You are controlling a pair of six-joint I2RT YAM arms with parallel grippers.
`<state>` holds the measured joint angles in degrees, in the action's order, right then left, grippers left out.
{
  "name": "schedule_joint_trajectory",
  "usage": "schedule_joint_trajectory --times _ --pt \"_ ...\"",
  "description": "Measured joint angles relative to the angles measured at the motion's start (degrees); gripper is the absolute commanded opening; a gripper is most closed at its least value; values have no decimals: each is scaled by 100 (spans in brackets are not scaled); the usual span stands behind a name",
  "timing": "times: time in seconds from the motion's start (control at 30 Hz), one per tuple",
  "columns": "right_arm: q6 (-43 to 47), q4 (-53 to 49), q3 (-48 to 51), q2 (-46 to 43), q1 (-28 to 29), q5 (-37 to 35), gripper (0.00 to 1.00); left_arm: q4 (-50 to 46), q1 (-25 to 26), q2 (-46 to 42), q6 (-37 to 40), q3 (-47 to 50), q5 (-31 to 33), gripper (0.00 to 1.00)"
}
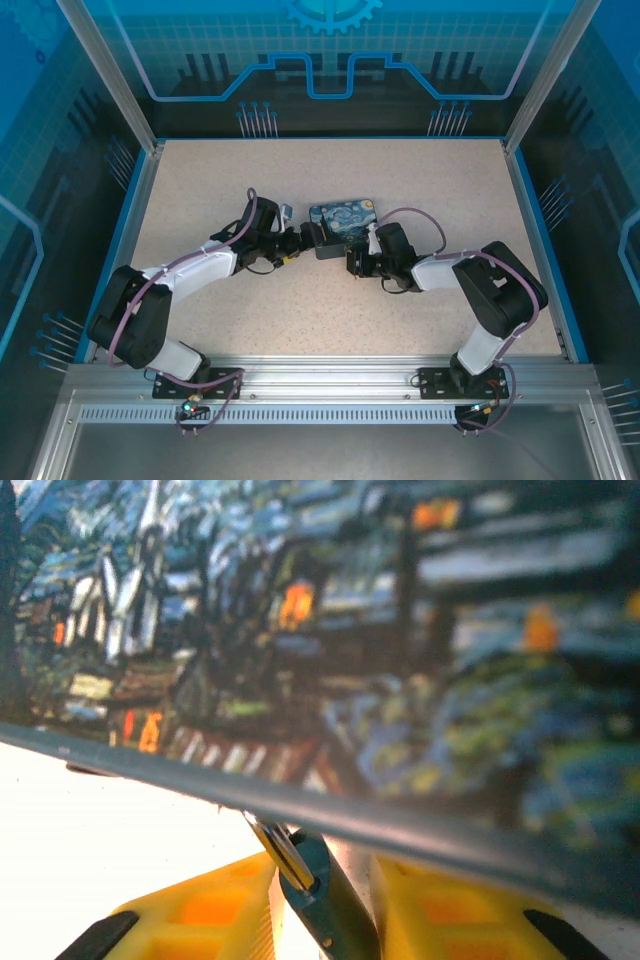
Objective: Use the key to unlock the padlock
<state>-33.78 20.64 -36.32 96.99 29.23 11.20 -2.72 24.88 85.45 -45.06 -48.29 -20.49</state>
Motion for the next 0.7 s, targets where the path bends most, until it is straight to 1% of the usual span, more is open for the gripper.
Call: schedule_joint_trajectory --times 0.1,0.23,0.43,0.6,0.7 --pt "26 -2 24 -15 0 2 24 0 0 0 0 0 -15 99" --pt "42 -2 81 -63 0 15 22 0 0 0 0 0 -22 99" --pt "66 11 146 -105 -4 44 10 -2 -4 0 0 -2 -33 99" --pt "63 22 184 -138 -4 44 8 -7 -4 0 2 -39 -31 99" --pt "50 11 201 -160 -7 46 3 -48 -4 0 17 -94 -11 99"
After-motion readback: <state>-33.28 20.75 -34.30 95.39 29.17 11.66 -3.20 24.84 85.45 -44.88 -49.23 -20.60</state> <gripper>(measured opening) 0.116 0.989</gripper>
